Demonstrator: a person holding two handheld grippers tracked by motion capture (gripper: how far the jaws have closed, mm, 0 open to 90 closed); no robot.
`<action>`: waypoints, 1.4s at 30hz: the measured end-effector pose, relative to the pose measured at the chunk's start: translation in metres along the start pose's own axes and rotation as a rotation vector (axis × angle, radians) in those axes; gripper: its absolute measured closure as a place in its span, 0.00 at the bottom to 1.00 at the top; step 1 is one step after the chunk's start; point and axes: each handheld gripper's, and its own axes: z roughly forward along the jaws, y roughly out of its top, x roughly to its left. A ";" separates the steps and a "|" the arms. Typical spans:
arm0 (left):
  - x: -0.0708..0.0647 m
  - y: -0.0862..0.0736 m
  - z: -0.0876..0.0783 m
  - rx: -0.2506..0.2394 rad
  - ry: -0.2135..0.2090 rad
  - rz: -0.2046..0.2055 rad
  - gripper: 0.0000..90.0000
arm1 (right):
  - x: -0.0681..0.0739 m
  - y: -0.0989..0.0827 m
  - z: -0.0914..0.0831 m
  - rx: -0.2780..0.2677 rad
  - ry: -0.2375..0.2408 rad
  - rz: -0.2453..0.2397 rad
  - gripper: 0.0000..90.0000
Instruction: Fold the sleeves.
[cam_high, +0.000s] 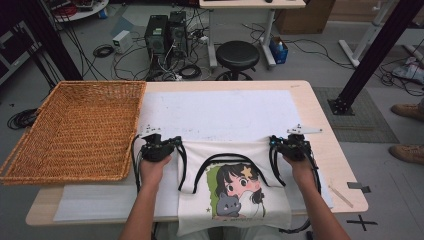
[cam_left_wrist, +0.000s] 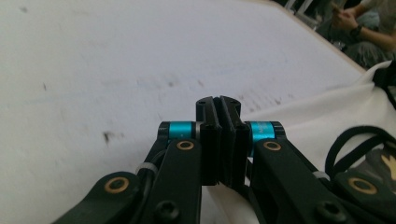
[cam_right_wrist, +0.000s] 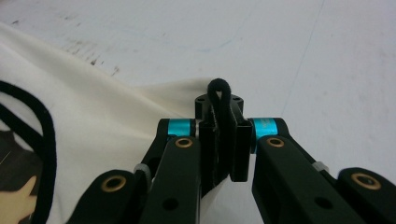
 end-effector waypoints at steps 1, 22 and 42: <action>0.000 0.000 0.000 0.000 0.000 0.000 0.96 | -0.001 0.004 0.005 -0.006 -0.006 -0.007 0.96; -0.017 0.011 -0.018 -0.173 0.037 0.057 0.36 | -0.026 0.007 -0.020 -0.102 -0.074 0.057 0.28; -0.037 0.002 -0.038 -0.204 -0.035 0.113 0.27 | -0.022 -0.012 -0.060 -0.143 -0.002 -0.033 0.11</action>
